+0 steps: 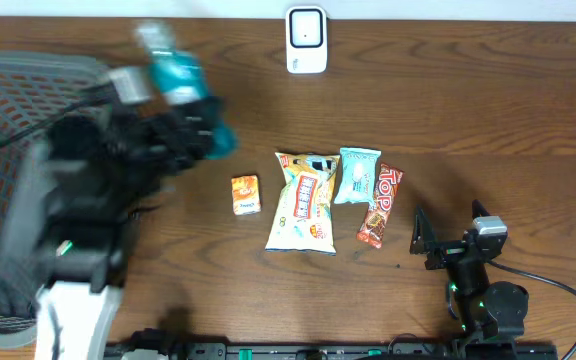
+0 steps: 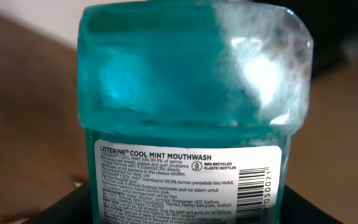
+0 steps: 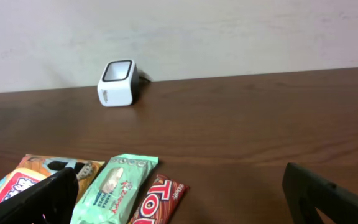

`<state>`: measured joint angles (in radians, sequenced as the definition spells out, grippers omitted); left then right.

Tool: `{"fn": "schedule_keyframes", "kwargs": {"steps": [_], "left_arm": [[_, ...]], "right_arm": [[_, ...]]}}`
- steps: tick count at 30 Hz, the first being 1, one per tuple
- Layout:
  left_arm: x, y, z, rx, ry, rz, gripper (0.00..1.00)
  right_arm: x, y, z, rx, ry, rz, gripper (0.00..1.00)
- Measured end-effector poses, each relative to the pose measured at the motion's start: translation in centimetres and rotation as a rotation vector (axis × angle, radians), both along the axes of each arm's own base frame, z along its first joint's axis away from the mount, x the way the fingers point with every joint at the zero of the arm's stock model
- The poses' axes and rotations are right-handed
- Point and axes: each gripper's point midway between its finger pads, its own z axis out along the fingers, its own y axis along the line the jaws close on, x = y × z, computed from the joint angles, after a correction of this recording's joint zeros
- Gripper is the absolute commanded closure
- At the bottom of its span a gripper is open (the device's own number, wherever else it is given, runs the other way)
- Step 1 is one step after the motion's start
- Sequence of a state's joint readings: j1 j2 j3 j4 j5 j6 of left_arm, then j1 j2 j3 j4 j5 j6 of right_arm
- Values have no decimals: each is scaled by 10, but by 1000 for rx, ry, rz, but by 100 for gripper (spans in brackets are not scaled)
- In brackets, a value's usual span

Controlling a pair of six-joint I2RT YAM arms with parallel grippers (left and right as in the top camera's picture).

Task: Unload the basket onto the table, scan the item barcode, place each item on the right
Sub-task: 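Carry the Listerine bottle with the left gripper and set it on the packet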

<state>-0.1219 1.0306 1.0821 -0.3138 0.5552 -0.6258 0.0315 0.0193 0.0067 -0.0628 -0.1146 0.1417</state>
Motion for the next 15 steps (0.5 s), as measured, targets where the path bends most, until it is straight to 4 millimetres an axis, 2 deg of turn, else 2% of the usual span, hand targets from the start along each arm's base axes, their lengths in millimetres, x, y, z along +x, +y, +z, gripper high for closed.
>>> {"fn": "schedule_keyframes", "kwargs": {"steps": [4, 8, 12, 15], "left_arm": [[5, -65, -55, 48, 152, -172, 44], [3, -112, -119, 120, 311, -276, 44], [-1, -136, -180, 180, 473, -289, 44], [-5, -144, -209, 205, 554, -286, 44]], "right_arm": [[0, 0, 0, 0, 0, 0, 1], [0, 0, 0, 0, 0, 0, 1], [0, 0, 0, 0, 0, 0, 1], [0, 0, 0, 0, 0, 0, 1]]}}
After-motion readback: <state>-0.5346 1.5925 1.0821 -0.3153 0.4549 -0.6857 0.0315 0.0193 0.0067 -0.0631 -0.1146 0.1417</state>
